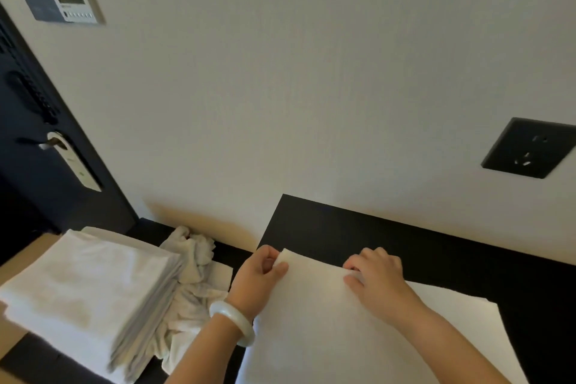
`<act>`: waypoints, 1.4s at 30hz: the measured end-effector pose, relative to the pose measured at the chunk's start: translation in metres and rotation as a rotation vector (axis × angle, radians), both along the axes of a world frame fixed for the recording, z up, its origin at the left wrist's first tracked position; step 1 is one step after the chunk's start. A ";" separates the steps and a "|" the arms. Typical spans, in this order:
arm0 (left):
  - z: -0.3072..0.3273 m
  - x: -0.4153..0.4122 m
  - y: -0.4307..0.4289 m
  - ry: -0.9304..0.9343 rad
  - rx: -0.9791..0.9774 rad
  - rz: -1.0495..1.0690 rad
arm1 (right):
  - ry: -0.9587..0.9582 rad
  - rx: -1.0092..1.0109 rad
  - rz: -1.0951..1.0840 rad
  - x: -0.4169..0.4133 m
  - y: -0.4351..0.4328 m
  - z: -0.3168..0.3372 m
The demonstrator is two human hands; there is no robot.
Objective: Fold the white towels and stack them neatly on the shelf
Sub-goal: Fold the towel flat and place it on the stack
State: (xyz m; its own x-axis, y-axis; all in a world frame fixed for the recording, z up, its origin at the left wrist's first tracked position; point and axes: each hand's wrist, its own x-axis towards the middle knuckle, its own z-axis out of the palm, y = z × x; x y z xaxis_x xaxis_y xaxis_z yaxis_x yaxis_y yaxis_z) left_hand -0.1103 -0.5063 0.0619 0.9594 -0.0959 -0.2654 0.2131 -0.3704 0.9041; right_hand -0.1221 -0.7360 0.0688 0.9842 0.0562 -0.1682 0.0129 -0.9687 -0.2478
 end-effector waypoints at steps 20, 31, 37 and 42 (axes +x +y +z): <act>-0.016 0.019 -0.025 -0.008 0.319 0.115 | -0.408 -0.113 -0.098 -0.004 0.029 -0.026; 0.005 -0.067 0.041 0.285 0.168 -0.023 | -0.126 -0.083 0.226 -0.005 0.076 -0.046; 0.003 -0.106 0.051 0.165 0.254 -0.051 | -0.113 -0.122 0.229 -0.006 0.078 -0.048; 0.002 -0.109 0.038 0.121 0.361 0.012 | -0.101 -0.142 0.250 -0.005 0.076 -0.050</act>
State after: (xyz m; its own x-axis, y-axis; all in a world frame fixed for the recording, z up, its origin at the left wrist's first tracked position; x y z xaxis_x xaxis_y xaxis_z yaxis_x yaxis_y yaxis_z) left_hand -0.2191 -0.4687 0.0640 0.9194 0.0357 -0.3916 0.3168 -0.6571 0.6840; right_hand -0.1268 -0.6598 0.0189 0.9551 0.2813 -0.0935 0.2727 -0.9574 -0.0951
